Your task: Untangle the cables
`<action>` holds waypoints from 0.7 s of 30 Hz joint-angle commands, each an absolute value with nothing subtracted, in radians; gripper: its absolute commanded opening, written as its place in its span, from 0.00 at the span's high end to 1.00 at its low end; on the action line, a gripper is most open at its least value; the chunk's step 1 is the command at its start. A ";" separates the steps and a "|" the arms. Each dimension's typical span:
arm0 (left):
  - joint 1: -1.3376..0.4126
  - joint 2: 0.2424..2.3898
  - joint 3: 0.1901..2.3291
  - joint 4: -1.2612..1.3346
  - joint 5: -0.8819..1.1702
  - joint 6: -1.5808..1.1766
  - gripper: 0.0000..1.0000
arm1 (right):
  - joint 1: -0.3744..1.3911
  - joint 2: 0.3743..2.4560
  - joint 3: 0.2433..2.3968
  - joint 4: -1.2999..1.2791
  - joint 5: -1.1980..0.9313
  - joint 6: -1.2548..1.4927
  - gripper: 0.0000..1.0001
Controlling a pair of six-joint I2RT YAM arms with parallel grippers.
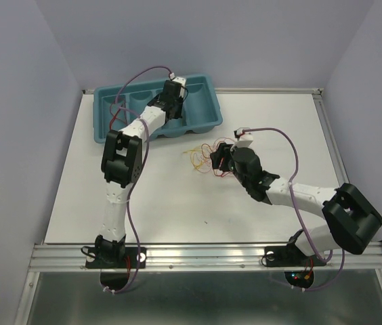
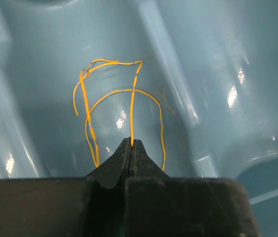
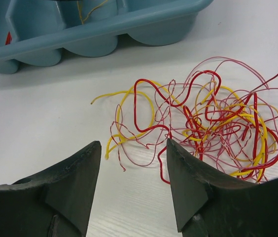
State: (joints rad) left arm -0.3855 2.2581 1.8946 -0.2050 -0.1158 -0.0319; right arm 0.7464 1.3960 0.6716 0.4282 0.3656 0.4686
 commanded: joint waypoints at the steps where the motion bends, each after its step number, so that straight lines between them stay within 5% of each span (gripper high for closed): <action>1: -0.391 2.224 1.976 -0.207 -0.124 -0.008 0.89 | 0.741 1.399 0.673 0.471 0.365 0.477 0.39; 7: -0.391 2.106 1.892 -0.158 -0.178 -0.006 0.28 | 0.742 1.399 0.672 0.472 0.371 0.479 0.38; 21: -0.423 1.869 1.721 -0.192 -0.022 0.228 0.14 | 0.741 1.437 0.698 0.451 0.356 0.480 0.38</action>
State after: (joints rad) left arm -0.4107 1.9724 1.7725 -0.1894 -0.1329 0.1230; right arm 0.7464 1.4281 0.6716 0.4267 0.3580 0.4690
